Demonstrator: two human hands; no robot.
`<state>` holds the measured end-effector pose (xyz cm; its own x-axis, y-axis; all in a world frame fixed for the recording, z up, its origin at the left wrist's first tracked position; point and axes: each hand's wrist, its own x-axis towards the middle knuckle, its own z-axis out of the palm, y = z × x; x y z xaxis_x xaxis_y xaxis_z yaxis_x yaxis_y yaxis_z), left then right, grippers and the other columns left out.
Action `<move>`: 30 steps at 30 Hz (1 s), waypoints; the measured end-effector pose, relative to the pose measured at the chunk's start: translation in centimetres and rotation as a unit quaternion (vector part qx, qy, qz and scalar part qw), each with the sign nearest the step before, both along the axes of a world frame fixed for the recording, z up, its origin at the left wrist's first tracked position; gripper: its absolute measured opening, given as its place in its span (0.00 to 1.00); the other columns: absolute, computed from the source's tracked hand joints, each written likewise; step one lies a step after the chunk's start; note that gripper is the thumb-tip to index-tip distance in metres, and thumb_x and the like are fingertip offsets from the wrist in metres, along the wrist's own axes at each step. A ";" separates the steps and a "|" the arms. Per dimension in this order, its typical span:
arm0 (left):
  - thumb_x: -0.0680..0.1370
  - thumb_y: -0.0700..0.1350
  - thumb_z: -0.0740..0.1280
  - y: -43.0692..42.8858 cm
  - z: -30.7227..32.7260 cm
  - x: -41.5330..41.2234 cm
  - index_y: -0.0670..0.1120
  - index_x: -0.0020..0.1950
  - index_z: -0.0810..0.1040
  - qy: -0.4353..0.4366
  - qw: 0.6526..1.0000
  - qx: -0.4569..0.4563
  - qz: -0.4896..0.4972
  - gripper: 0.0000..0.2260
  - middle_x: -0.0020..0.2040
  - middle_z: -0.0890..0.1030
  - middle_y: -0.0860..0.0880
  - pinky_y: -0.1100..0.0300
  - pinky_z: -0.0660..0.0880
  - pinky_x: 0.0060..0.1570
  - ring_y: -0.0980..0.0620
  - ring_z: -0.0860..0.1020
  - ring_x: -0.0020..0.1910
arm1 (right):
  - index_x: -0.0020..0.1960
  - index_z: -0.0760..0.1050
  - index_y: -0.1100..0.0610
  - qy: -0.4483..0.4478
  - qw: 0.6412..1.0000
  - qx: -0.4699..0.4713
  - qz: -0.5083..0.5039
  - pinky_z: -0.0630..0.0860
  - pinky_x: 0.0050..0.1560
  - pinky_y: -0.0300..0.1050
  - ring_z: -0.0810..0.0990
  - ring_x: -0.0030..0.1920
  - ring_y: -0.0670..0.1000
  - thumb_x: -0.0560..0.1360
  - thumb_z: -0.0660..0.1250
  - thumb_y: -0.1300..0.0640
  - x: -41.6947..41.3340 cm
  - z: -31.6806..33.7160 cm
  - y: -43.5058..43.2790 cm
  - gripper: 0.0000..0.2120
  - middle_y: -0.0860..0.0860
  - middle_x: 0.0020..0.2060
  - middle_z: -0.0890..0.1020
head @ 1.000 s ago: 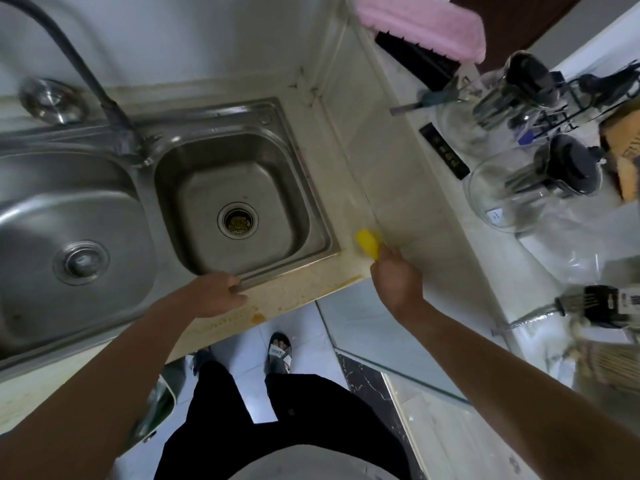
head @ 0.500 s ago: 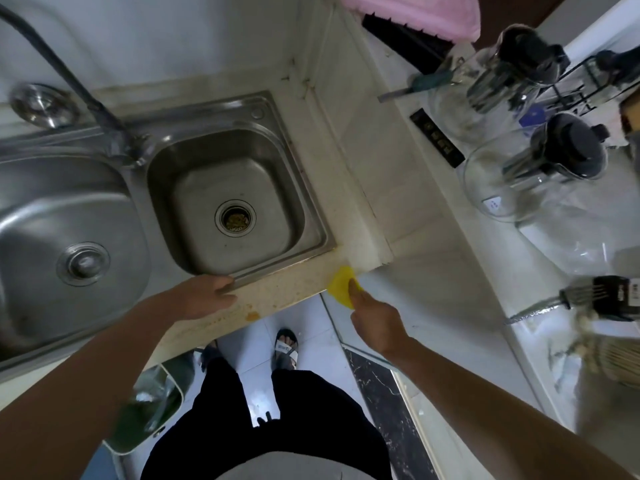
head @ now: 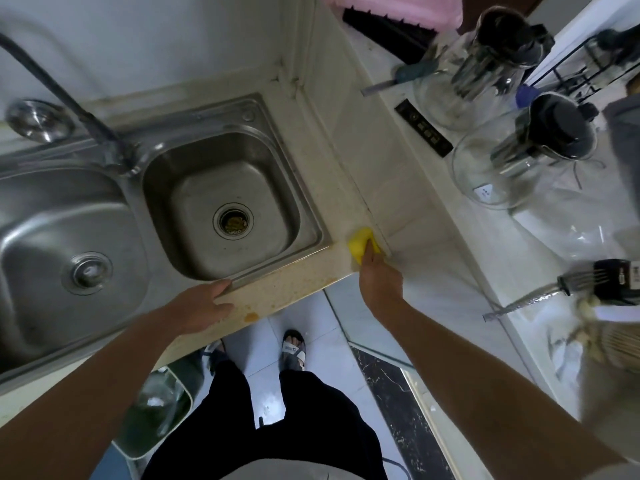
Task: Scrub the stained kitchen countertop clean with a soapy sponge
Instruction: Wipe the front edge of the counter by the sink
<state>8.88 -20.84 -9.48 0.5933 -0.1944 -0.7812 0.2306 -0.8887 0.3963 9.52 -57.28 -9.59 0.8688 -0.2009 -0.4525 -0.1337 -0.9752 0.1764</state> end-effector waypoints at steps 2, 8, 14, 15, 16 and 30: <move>0.84 0.54 0.64 -0.1 0.0 -0.3 0.51 0.84 0.58 -0.007 1.000 -0.001 0.010 0.30 0.81 0.65 0.46 0.52 0.64 0.73 0.44 0.66 0.78 | 0.78 0.57 0.67 0.024 1.000 0.003 -0.002 0.74 0.33 0.45 0.84 0.43 0.55 0.75 0.69 0.61 -2.8 0.3 -0.4 0.37 0.58 0.57 0.81; 0.83 0.45 0.66 -0.4 1.1 -3.3 0.46 0.80 0.66 -0.090 0.992 -0.045 0.075 0.26 0.78 0.70 0.47 0.53 0.63 0.72 0.45 0.69 0.76 | 0.77 0.63 0.56 -0.124 0.987 0.054 -0.093 0.76 0.48 0.45 0.82 0.52 0.56 0.81 0.58 0.55 -4.2 3.0 -0.6 0.24 0.53 0.53 0.80; 0.83 0.43 0.66 -0.2 1.7 -3.9 0.44 0.80 0.67 -0.123 0.989 -0.028 0.072 0.25 0.78 0.69 0.46 0.55 0.63 0.73 0.45 0.69 0.76 | 0.81 0.52 0.54 -0.097 0.974 0.150 -0.137 0.76 0.51 0.50 0.80 0.57 0.60 0.82 0.56 0.60 3.0 2.3 3.1 0.29 0.57 0.63 0.78; 0.83 0.43 0.66 -0.3 1.7 -3.9 0.44 0.80 0.66 -0.118 0.990 -0.022 0.070 0.25 0.78 0.69 0.46 0.54 0.63 0.73 0.45 0.68 0.76 | 0.81 0.50 0.53 -0.071 0.975 0.158 -0.141 0.76 0.50 0.50 0.81 0.56 0.60 0.82 0.56 0.60 2.6 1.7 3.9 0.31 0.58 0.61 0.79; 0.83 0.44 0.66 -0.3 1.7 -4.0 0.44 0.80 0.65 -0.112 0.991 -0.016 0.065 0.26 0.78 0.69 0.46 0.54 0.63 0.73 0.44 0.68 0.76 | 0.82 0.48 0.52 -0.056 0.974 0.167 -0.146 0.75 0.48 0.50 0.81 0.54 0.61 0.81 0.56 0.60 1.9 1.0 4.6 0.32 0.58 0.58 0.80; 0.82 0.47 0.68 -1.0 2.8 -3.9 0.45 0.79 0.65 -0.096 0.994 0.028 0.040 0.26 0.75 0.72 0.43 0.50 0.69 0.69 0.42 0.73 0.71 | 0.80 0.57 0.54 -0.184 0.947 0.206 -0.161 0.73 0.45 0.48 0.81 0.52 0.60 0.81 0.58 0.56 1.0 2.0 0.6 0.28 0.56 0.59 0.80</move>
<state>4.95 -21.87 -6.70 0.7446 -0.0998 -0.6601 0.2258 -0.8929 0.3897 10.50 -56.71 -7.63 0.9071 -0.3538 -0.2280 -0.4137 -0.8494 -0.3277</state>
